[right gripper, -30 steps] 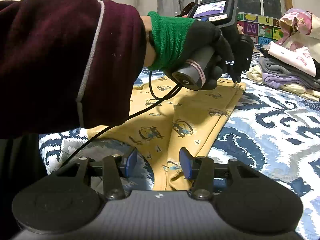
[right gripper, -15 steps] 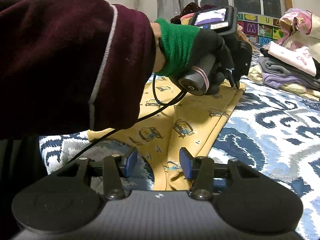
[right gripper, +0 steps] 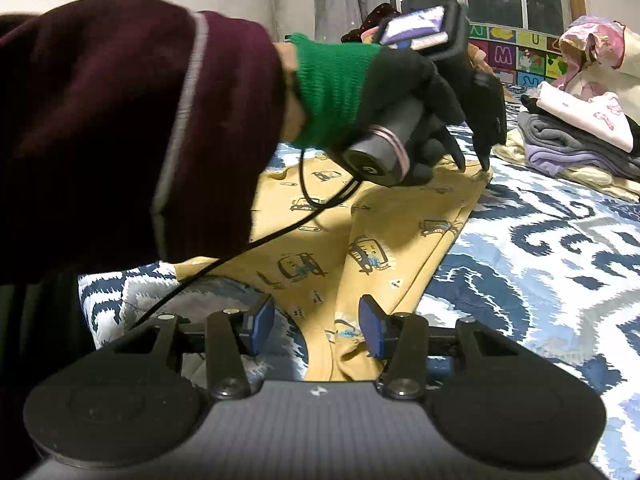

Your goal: Fold clothes

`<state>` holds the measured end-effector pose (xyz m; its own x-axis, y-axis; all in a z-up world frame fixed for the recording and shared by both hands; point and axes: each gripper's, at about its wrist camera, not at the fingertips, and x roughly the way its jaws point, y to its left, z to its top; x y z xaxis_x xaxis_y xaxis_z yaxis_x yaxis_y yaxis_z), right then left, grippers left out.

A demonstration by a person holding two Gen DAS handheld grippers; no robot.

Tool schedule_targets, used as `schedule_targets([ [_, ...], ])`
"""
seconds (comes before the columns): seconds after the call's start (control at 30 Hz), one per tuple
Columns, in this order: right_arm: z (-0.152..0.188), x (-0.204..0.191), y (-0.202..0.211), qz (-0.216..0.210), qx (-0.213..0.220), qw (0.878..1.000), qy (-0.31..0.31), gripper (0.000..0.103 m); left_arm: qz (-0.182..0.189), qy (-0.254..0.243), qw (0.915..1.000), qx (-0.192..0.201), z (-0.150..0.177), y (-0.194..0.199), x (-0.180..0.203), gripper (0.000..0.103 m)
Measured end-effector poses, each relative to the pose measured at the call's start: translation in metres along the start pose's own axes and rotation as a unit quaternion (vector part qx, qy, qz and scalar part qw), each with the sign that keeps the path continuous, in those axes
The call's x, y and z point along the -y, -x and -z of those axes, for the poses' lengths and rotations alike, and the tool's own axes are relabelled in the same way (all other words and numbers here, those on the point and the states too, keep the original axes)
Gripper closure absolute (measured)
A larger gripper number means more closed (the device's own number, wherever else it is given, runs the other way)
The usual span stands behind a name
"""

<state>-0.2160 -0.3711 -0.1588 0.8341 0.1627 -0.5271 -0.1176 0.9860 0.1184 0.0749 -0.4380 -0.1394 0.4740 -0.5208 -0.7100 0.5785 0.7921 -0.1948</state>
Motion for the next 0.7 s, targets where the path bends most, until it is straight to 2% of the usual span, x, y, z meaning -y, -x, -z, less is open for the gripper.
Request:
schedule_targets([
  [0.07, 0.000, 0.000, 0.000, 0.000, -0.001, 1.000, 0.001, 0.055, 0.009, -0.003, 0.9999, 0.010, 0.002, 0.008, -0.001, 0.079],
  [0.13, 0.000, 0.000, -0.001, 0.001, -0.003, 1.000, 0.002, 0.055, -0.009, -0.021, 0.9997, 0.011, 0.003, 0.007, 0.000, 0.079],
  [0.2, 0.001, -0.001, -0.002, 0.001, -0.006, 1.000, 0.003, 0.055, -0.042, -0.042, 0.9982, -0.008, 0.003, -0.008, 0.000, 0.080],
  [0.27, 0.002, 0.000, -0.005, 0.001, -0.022, 1.000, 0.003, 0.054, -0.035, -0.042, 0.9983, -0.021, 0.002, -0.017, -0.008, 0.079],
  [0.37, 0.001, -0.002, -0.001, -0.004, -0.009, 1.000, 0.007, 0.054, -0.012, -0.018, 0.9996, 0.016, -0.004, 0.006, -0.018, 0.080],
  [0.43, 0.000, -0.004, 0.003, -0.004, 0.004, 1.000, 0.009, 0.054, 0.001, -0.025, 0.9993, 0.027, -0.003, 0.017, -0.016, 0.080],
  [0.5, 0.000, -0.004, 0.003, -0.005, 0.006, 1.000, 0.009, 0.054, 0.008, -0.039, 0.9991, 0.017, 0.000, 0.013, -0.011, 0.079],
  [0.57, 0.003, -0.004, -0.004, -0.004, -0.011, 1.000, 0.008, 0.052, -0.006, -0.051, 0.9985, -0.021, 0.006, -0.006, -0.007, 0.079],
  [0.6, 0.005, -0.005, -0.008, -0.001, -0.024, 1.000, 0.014, 0.051, -0.010, -0.053, 0.9980, -0.034, 0.008, -0.012, -0.006, 0.074],
  [0.7, 0.007, -0.009, -0.006, 0.000, -0.016, 1.000, 0.026, 0.048, 0.007, -0.016, 0.9997, -0.016, 0.003, 0.008, -0.017, 0.073],
])
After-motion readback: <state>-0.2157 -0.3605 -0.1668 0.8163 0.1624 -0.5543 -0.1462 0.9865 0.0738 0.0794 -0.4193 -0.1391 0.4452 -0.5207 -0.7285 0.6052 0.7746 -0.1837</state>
